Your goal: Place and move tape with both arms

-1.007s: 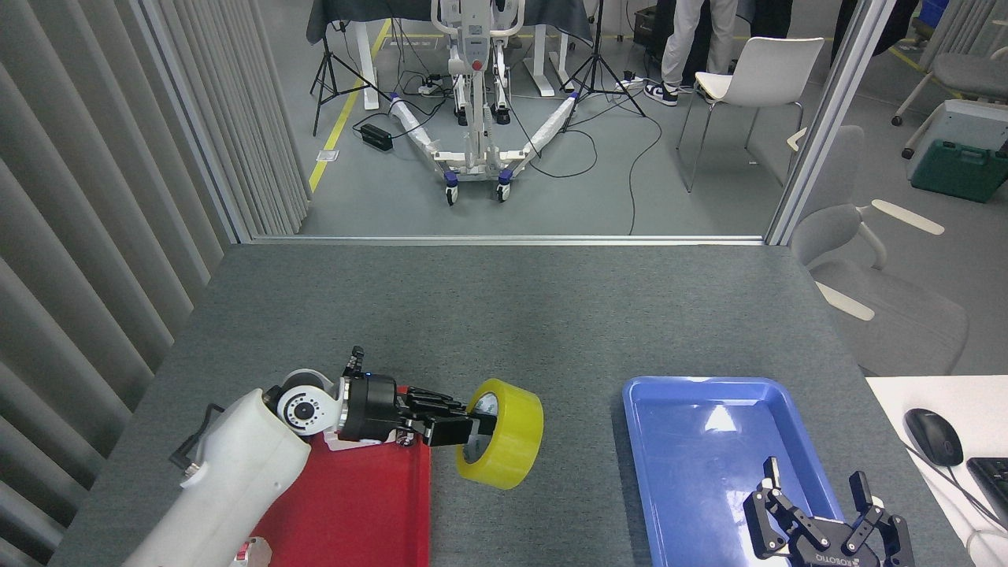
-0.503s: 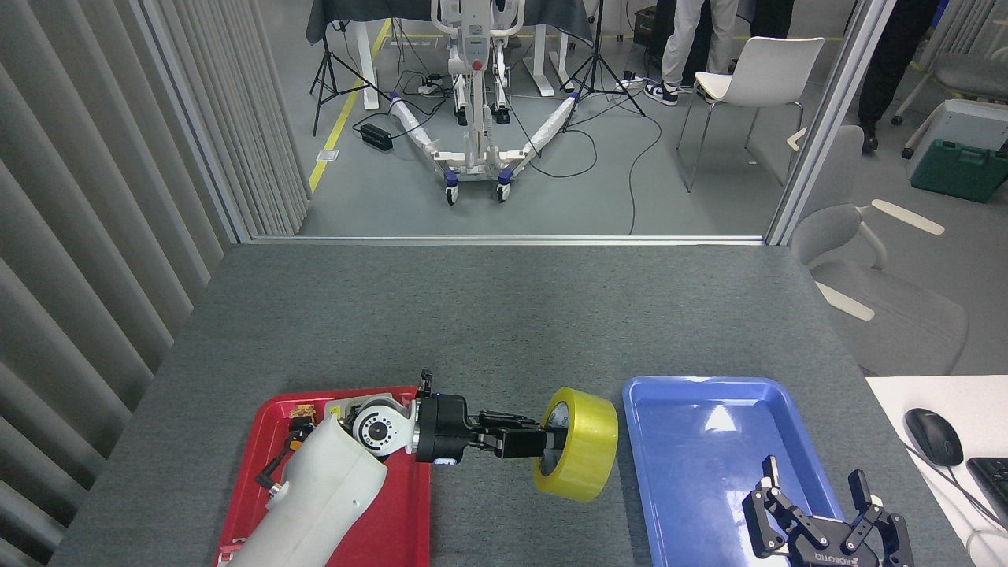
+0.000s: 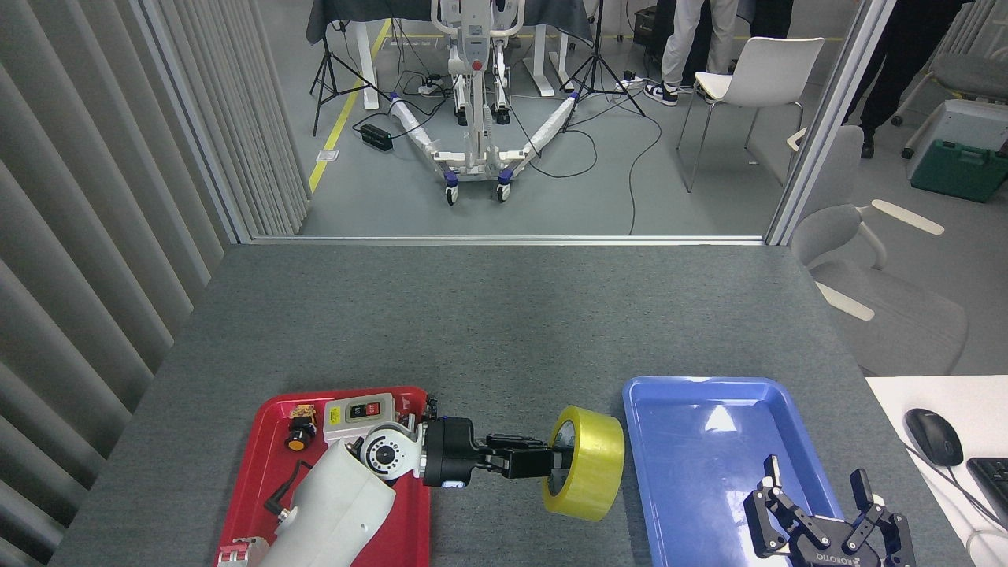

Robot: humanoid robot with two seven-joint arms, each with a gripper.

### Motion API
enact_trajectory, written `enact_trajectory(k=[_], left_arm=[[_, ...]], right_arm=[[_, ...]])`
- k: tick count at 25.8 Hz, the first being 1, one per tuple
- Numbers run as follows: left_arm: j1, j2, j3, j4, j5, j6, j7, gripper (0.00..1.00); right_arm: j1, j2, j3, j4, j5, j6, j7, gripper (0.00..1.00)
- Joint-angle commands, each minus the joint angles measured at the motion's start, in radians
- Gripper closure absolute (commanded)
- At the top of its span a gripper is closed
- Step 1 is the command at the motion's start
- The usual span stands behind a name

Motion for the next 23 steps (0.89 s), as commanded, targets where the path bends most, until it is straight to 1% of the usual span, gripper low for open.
enact_trajectory(k=[1, 23], left_arm=[[0.006, 0.001, 0.001, 0.001, 0.000, 0.000, 0.000, 1.00], [0.003, -0.008, 0.022, 0.018, 0.002, 0.000, -0.003, 1.00]], right_arm=[[0.000, -0.001, 0.000, -0.001, 0.000, 0.000, 0.000, 0.00], [0.000, -0.010, -0.005, 0.000, 0.005, 0.000, 0.000, 0.00]])
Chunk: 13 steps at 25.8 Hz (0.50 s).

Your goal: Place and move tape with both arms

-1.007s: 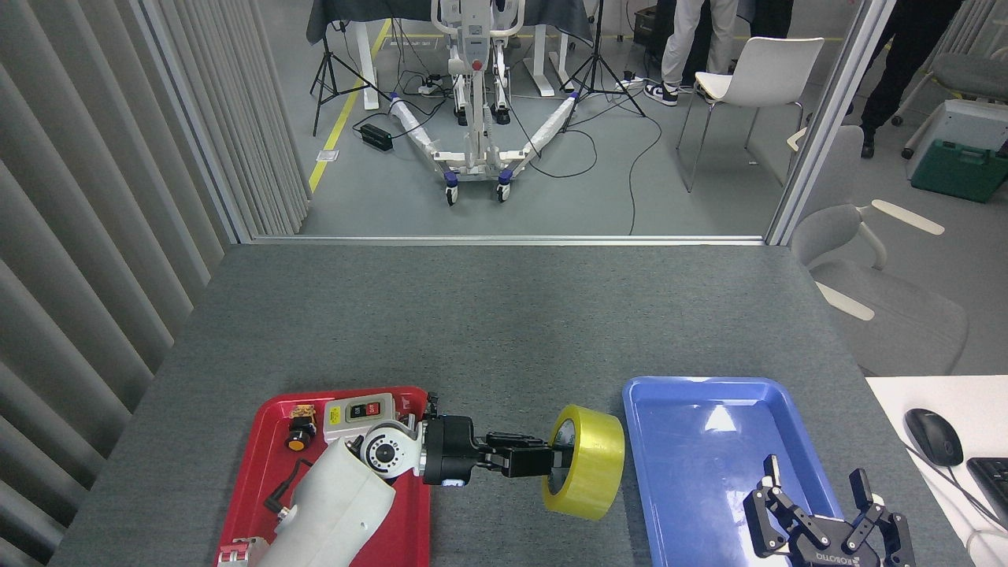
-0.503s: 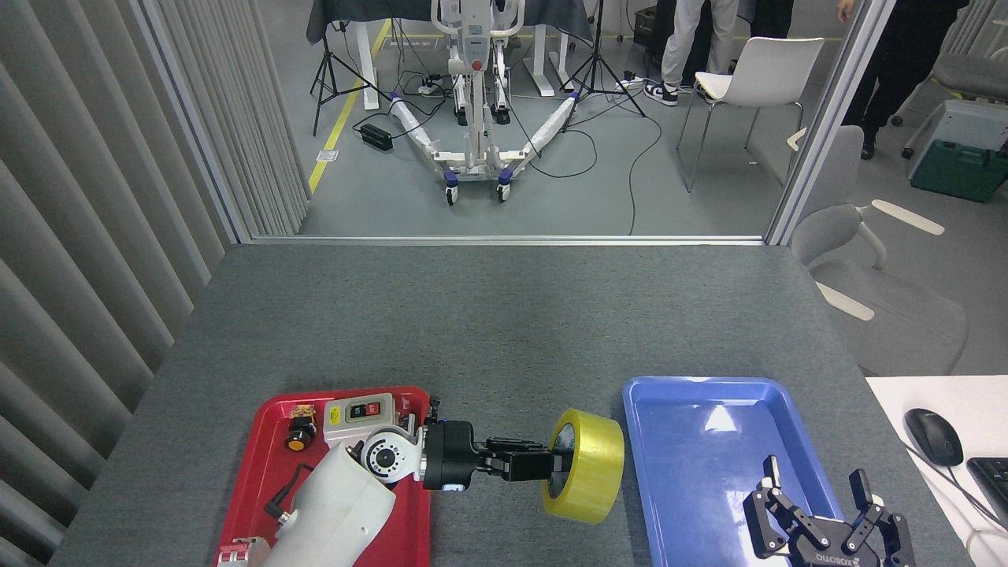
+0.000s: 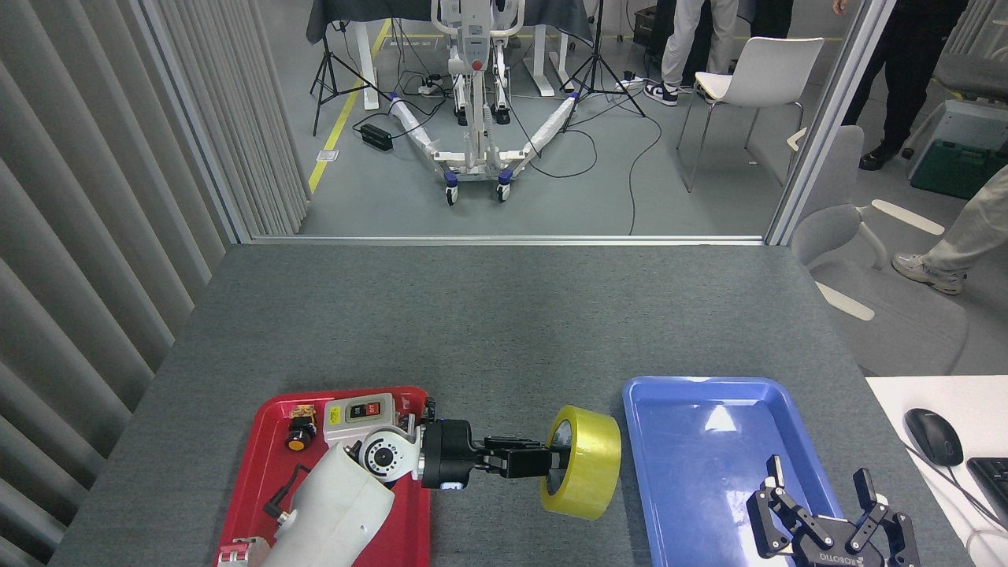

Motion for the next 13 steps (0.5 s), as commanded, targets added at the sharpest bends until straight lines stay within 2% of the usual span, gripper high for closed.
enact_trajectory(k=[1, 13], left_arm=[[0.000, -0.001, 0.000, 0.000, 0.001, 0.000, -0.001, 1.00], [-0.003, -0.004, 0.000, 0.002, 0.000, 0.000, 0.001, 1.00]], right_arm=[[-0.001, 0.000, -0.003, 0.000, 0.002, 0.000, 0.000, 0.00], [-0.001, 0.000, -0.005, 0.003, 0.003, 0.000, 0.000, 0.00]])
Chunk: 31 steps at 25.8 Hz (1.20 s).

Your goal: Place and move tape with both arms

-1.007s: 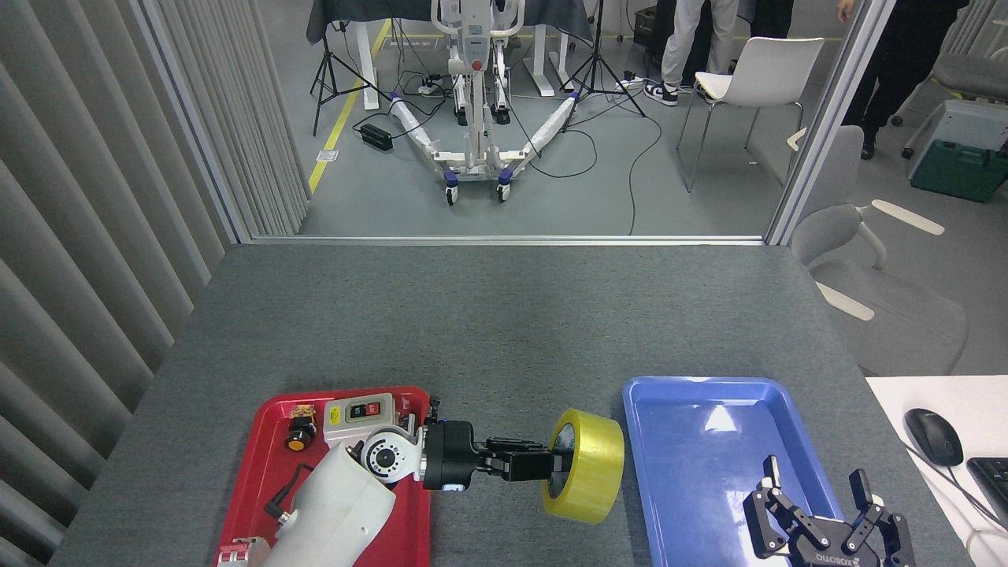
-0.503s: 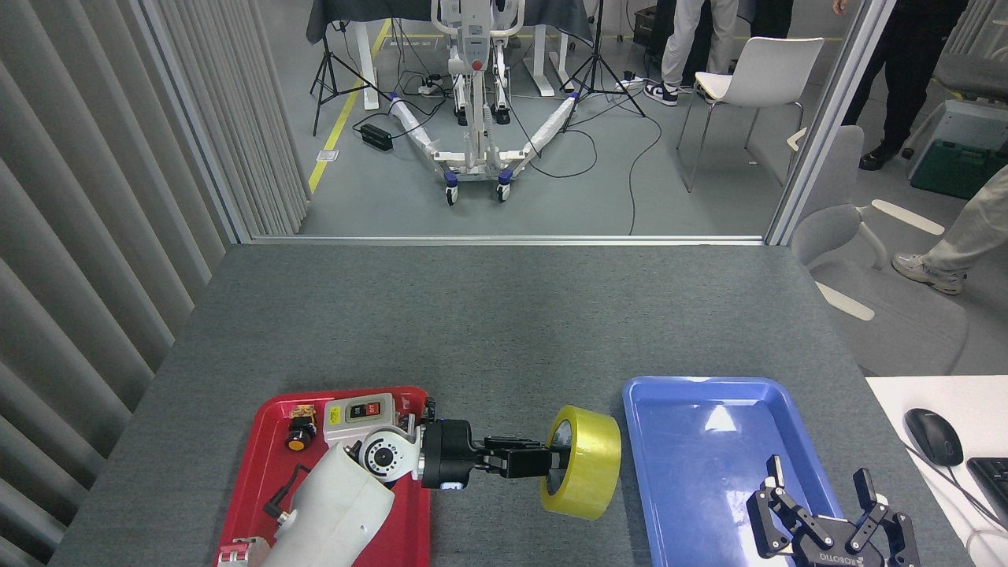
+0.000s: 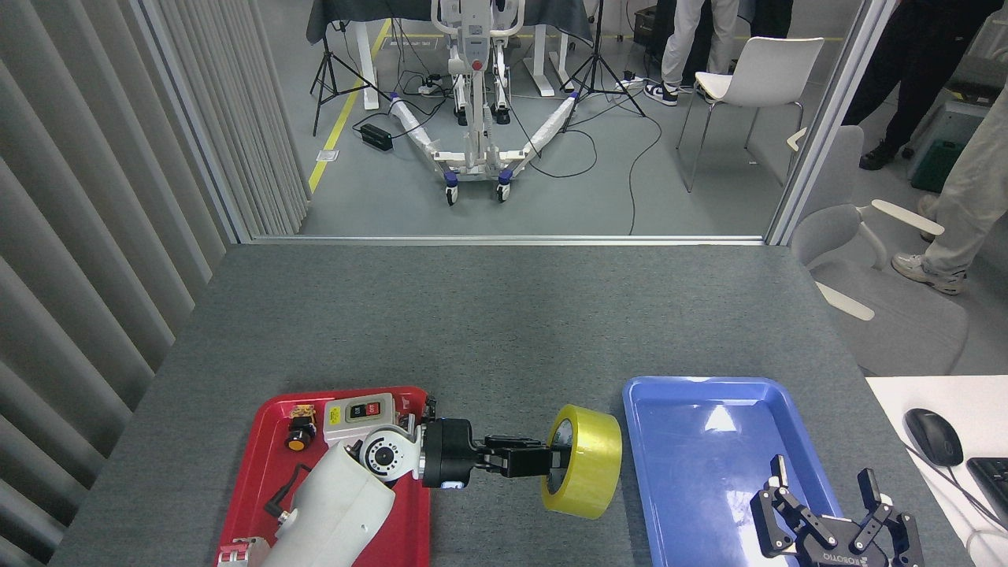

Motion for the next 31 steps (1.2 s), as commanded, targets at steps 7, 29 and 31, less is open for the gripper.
enact_trajectory(k=[7, 29, 31], left_arm=[[-0.002, -0.005, 0.000, 0.001, 0.000, 0.000, 0.001, 1.00], [0.000, -0.008, 0.000, 0.001, 0.000, 0.000, 0.001, 1.00], [-0.002, -0.010, 0.000, 0.001, 0.000, 0.000, 0.001, 1.00]], right_arm=[[-0.012, -0.011, 0.007, 0.004, -0.001, -0.002, 0.001, 0.00], [0.055, -0.182, 0.098, -0.006, -0.179, -0.423, -0.083, 0.00], [0.078, -0.232, 0.058, -0.004, -0.297, -0.622, -0.155, 0.00]])
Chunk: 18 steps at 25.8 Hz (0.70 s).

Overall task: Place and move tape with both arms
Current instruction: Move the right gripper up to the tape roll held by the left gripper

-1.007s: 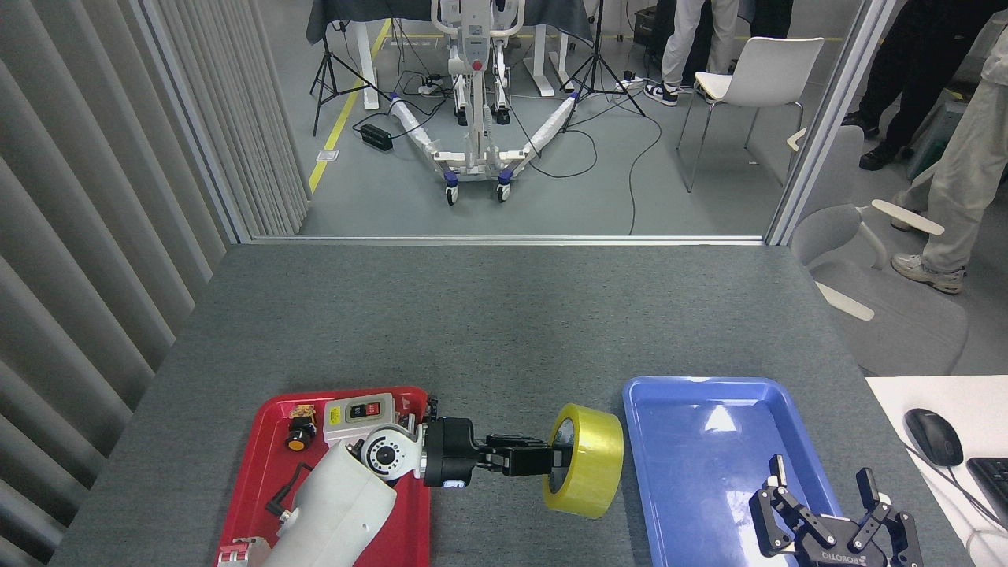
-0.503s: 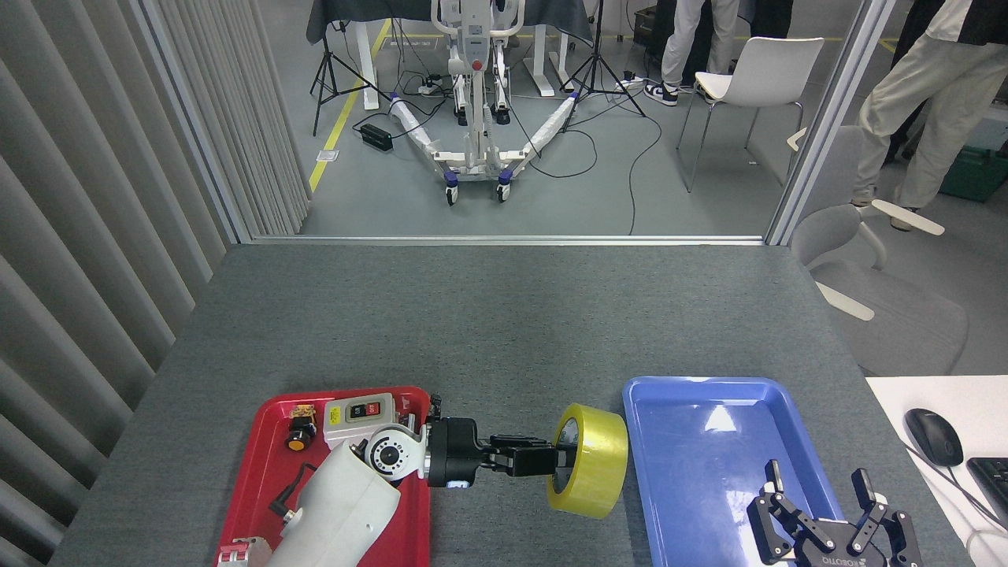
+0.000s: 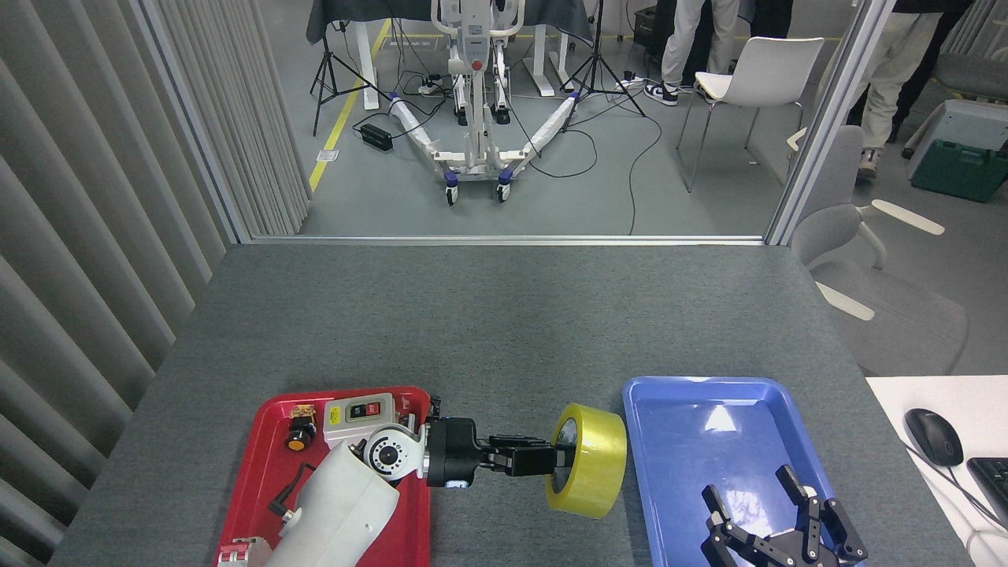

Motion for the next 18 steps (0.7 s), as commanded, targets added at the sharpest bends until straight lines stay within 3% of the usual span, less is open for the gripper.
enact_trajectory(k=[1, 3, 5, 10, 15, 18], left_arm=[[0.001, 0.000, 0.000, 0.000, 0.002, 0.000, 0.000, 1.00], [0.001, 0.000, 0.000, 0.000, 0.002, 0.000, 0.000, 1.00], [0.001, 0.000, 0.000, 0.000, 0.000, 0.000, -0.002, 1.00], [0.003, 0.000, 0.000, -0.002, 0.000, 0.000, 0.000, 1.00], [0.005, 0.000, 0.000, -0.002, 0.000, 0.000, 0.000, 1.00], [0.006, 0.000, 0.000, -0.006, 0.002, 0.000, 0.000, 1.00]], right_arm=[[0.036, -0.078, -0.051, 0.004, -0.171, -0.314, -0.089, 0.00], [0.034, -0.090, -0.054, 0.013, -0.190, -0.412, -0.089, 0.00], [0.028, -0.096, -0.046, 0.014, -0.180, -0.407, -0.085, 0.00], [0.008, -0.089, -0.011, 0.014, -0.102, -0.418, -0.074, 0.00], [-0.122, -0.085, 0.112, 0.085, -0.099, -0.404, -0.027, 0.00], [-0.142, -0.079, 0.141, 0.094, -0.099, -0.406, -0.024, 0.00]])
